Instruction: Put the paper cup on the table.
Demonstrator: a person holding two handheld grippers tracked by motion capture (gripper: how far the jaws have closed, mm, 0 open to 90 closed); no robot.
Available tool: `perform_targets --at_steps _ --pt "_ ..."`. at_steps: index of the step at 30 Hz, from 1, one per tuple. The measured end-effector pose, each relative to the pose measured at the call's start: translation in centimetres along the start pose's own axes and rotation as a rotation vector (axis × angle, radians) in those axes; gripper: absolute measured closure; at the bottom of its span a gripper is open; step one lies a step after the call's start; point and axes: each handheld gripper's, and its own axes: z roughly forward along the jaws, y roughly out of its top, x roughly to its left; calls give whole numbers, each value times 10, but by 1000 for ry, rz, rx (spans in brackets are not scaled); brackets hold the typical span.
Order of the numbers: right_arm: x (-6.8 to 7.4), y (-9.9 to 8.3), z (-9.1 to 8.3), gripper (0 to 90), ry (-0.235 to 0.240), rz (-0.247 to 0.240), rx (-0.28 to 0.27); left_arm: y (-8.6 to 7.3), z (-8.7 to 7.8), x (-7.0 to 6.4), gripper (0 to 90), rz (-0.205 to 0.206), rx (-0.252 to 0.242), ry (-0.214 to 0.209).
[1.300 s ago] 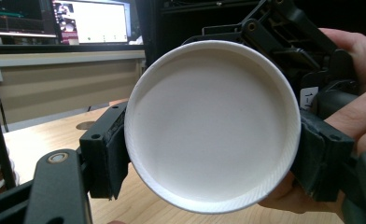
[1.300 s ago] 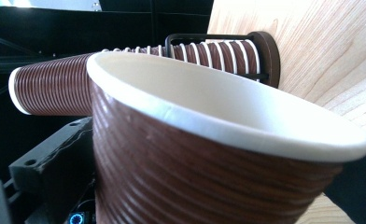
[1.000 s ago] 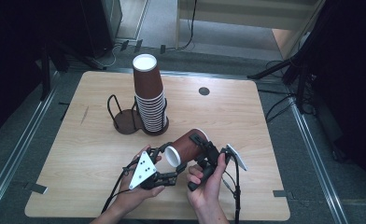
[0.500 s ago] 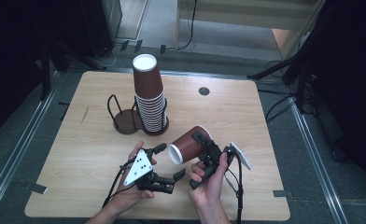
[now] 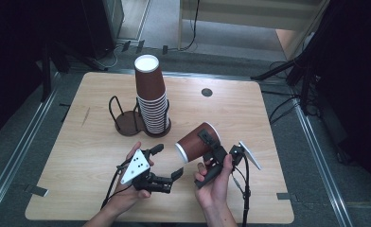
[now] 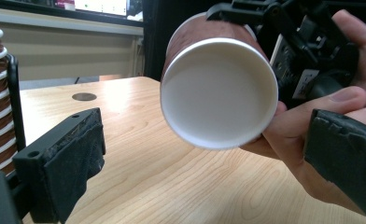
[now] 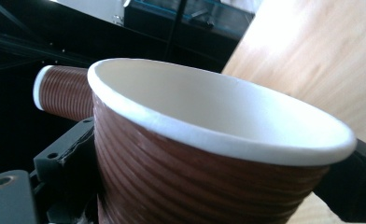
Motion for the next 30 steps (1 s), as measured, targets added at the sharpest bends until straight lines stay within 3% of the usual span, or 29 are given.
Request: perform_targets --at_steps 1,4,5,9,13,18,19,22,25,27,28,30 --pt "1 1 -1 79 -9 -39 -11 0 -1 1 0 -8 4 -2" --pt "3 2 -1 79 -13 -76 -20 0 -1 2 0 -9 7 1" --pt "4 3 -1 81 -13 -113 -27 0 -2 2 0 -12 7 3" --pt "6 5 -3 81 -1 -160 -15 0 -3 5 0 -16 8 10" --pt "8 5 -3 81 -26 -215 -23 -1 -4 6 0 -31 19 14" --pt "8 5 -2 81 -34 -266 -53 -2 -6 7 0 -30 29 22" --pt "9 4 -1 80 -40 -314 -80 -2 -7 8 0 -30 31 23" --pt "9 4 0 80 -34 -335 -92 -2 -7 9 0 -32 31 27" --pt "12 2 1 80 -36 -409 -109 -2 -9 11 0 -34 35 35" --pt "14 -2 3 80 -38 -488 -139 -2 -10 13 0 -33 37 41" --pt "14 -2 3 80 -38 -488 -139 -2 -11 14 0 -41 34 42" --pt "15 -6 5 79 -43 -546 -158 -2 -13 18 0 -42 41 56"
